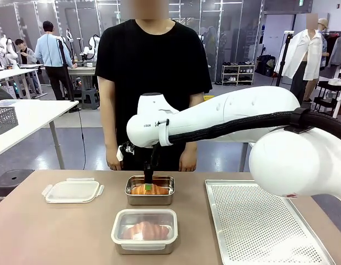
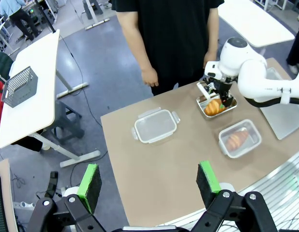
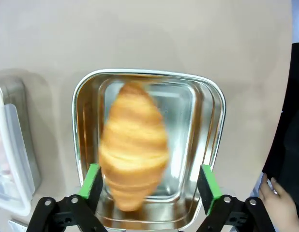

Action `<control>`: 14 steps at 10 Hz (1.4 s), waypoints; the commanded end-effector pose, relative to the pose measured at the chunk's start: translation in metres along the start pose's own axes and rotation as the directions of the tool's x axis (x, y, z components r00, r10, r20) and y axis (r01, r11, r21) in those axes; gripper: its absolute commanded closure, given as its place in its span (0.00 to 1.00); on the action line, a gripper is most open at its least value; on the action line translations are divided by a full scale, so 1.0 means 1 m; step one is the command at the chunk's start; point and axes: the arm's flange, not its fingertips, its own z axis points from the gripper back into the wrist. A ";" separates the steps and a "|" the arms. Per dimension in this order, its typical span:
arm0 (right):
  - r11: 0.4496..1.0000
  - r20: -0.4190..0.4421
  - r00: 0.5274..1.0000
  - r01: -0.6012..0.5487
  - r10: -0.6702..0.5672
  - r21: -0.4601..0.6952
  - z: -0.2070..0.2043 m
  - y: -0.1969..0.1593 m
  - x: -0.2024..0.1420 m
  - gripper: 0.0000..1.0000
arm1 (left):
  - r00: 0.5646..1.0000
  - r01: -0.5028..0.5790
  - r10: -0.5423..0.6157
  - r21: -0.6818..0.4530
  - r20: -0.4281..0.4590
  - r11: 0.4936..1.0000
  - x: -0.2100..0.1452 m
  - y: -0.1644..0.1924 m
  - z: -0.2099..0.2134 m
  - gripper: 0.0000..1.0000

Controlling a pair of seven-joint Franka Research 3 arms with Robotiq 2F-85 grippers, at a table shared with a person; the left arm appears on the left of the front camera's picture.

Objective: Place the bread into the airtight container.
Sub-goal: Pick up a Butter Roll and place it into an empty Airtight Container.

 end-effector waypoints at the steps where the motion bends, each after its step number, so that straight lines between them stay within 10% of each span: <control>1: 0.999 -0.034 0.999 0.036 -0.037 -0.011 0.008 -0.001 0.003 0.00 | 1.000 0.000 0.000 0.001 0.000 1.000 0.001 0.001 0.000 0.00; 14: 1.000 0.000 1.000 0.006 -0.006 -0.003 0.004 -0.001 -0.001 0.00 | 1.000 0.000 0.000 0.001 0.000 1.000 0.001 0.001 0.000 0.00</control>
